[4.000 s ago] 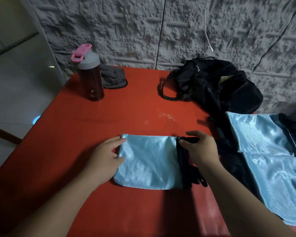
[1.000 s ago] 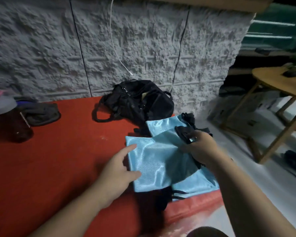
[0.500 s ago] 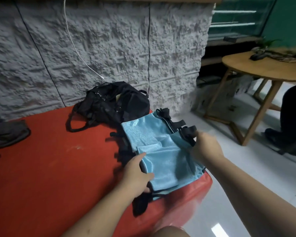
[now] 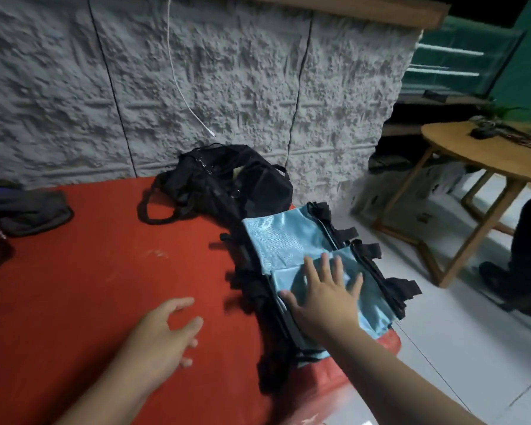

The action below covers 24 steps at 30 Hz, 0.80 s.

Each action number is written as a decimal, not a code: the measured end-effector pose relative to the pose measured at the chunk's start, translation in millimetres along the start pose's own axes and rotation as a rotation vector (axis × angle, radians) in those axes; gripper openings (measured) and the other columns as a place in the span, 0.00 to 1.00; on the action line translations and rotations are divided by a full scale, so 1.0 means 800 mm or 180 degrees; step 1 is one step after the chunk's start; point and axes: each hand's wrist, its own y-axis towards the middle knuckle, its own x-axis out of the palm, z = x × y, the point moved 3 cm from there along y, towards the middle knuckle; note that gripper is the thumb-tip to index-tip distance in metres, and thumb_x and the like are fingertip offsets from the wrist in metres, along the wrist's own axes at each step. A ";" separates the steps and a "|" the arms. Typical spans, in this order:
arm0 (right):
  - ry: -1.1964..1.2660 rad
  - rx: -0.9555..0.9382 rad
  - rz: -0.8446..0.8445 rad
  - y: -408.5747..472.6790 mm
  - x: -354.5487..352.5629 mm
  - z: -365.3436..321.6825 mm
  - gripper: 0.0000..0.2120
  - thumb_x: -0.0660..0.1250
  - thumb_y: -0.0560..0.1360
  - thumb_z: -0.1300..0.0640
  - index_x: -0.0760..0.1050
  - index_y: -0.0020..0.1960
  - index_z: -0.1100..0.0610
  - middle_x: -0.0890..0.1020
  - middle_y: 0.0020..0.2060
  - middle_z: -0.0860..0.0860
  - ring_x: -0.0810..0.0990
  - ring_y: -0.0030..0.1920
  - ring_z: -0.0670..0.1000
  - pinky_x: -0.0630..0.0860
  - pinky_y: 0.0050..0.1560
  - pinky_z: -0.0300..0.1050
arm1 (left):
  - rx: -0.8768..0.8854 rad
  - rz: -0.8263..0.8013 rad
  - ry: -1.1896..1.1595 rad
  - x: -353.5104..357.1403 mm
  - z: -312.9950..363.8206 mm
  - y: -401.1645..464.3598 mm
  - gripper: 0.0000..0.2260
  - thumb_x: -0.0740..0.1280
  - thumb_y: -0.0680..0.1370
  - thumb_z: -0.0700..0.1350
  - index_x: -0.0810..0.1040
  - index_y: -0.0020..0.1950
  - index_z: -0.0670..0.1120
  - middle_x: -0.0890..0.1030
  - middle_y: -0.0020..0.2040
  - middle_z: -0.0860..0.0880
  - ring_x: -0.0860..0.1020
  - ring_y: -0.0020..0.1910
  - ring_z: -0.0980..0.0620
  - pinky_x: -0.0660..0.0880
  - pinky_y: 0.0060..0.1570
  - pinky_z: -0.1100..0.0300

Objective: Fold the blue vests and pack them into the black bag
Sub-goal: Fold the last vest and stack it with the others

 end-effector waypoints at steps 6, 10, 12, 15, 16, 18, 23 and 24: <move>0.0126 0.0216 -0.0199 0.000 -0.002 -0.001 0.43 0.43 0.74 0.23 0.45 0.83 0.44 0.44 0.83 0.51 0.41 0.82 0.54 0.45 0.77 0.67 | 0.0053 -0.0296 0.0054 -0.016 0.017 0.020 0.14 0.72 0.78 0.43 0.77 0.59 0.59 0.80 0.46 0.51 0.85 0.45 0.40 0.84 0.40 0.46; 0.0512 -0.0216 0.0303 0.038 -0.048 -0.072 0.34 0.54 0.80 0.34 0.59 0.80 0.52 0.63 0.79 0.54 0.59 0.79 0.54 0.55 0.79 0.54 | 0.0210 -0.0221 0.0053 -0.034 0.030 0.050 0.15 0.71 0.78 0.47 0.76 0.63 0.57 0.78 0.56 0.58 0.85 0.44 0.46 0.84 0.42 0.48; 0.0839 -0.0419 0.0333 0.068 -0.060 -0.122 0.27 0.62 0.79 0.41 0.68 0.75 0.53 0.74 0.71 0.52 0.73 0.71 0.55 0.71 0.68 0.50 | 0.0296 -0.0169 -0.0155 -0.041 0.037 0.067 0.13 0.71 0.79 0.48 0.77 0.62 0.58 0.77 0.61 0.61 0.85 0.45 0.49 0.83 0.41 0.51; 0.0886 -0.0564 0.0348 0.126 -0.062 -0.188 0.16 0.65 0.77 0.49 0.76 0.61 0.54 0.82 0.56 0.55 0.79 0.58 0.59 0.76 0.52 0.50 | 0.0422 0.0116 -0.0500 -0.059 0.044 0.089 0.08 0.69 0.79 0.48 0.77 0.53 0.61 0.79 0.60 0.58 0.83 0.50 0.52 0.82 0.48 0.48; 0.0831 -0.0604 0.0332 0.147 -0.058 -0.205 0.14 0.65 0.76 0.51 0.77 0.58 0.56 0.81 0.54 0.56 0.79 0.57 0.60 0.76 0.50 0.50 | 0.0479 0.0255 -0.0519 -0.067 0.044 0.095 0.07 0.69 0.80 0.48 0.77 0.51 0.62 0.79 0.59 0.58 0.82 0.52 0.54 0.81 0.54 0.45; 0.0639 -0.0654 0.0252 0.187 -0.047 -0.228 0.15 0.65 0.75 0.51 0.78 0.59 0.57 0.79 0.54 0.58 0.78 0.58 0.61 0.76 0.53 0.51 | 0.0545 0.0477 -0.0556 -0.083 0.046 0.103 0.06 0.67 0.81 0.48 0.77 0.53 0.61 0.79 0.55 0.61 0.79 0.54 0.59 0.78 0.60 0.44; -0.0356 -0.0324 -0.0404 0.258 -0.006 -0.259 0.20 0.65 0.74 0.49 0.78 0.64 0.53 0.78 0.63 0.55 0.73 0.68 0.59 0.50 0.77 0.64 | 0.0465 0.0796 -0.0746 -0.116 0.047 0.114 0.10 0.63 0.82 0.52 0.80 0.61 0.54 0.80 0.55 0.60 0.79 0.59 0.54 0.76 0.63 0.44; -0.0360 -0.0249 -0.0520 0.265 0.001 -0.266 0.19 0.65 0.73 0.50 0.79 0.62 0.54 0.80 0.61 0.54 0.75 0.67 0.58 0.47 0.77 0.66 | 0.0425 0.0808 -0.0791 -0.120 0.048 0.114 0.12 0.62 0.82 0.54 0.80 0.62 0.54 0.80 0.56 0.60 0.79 0.59 0.55 0.76 0.63 0.45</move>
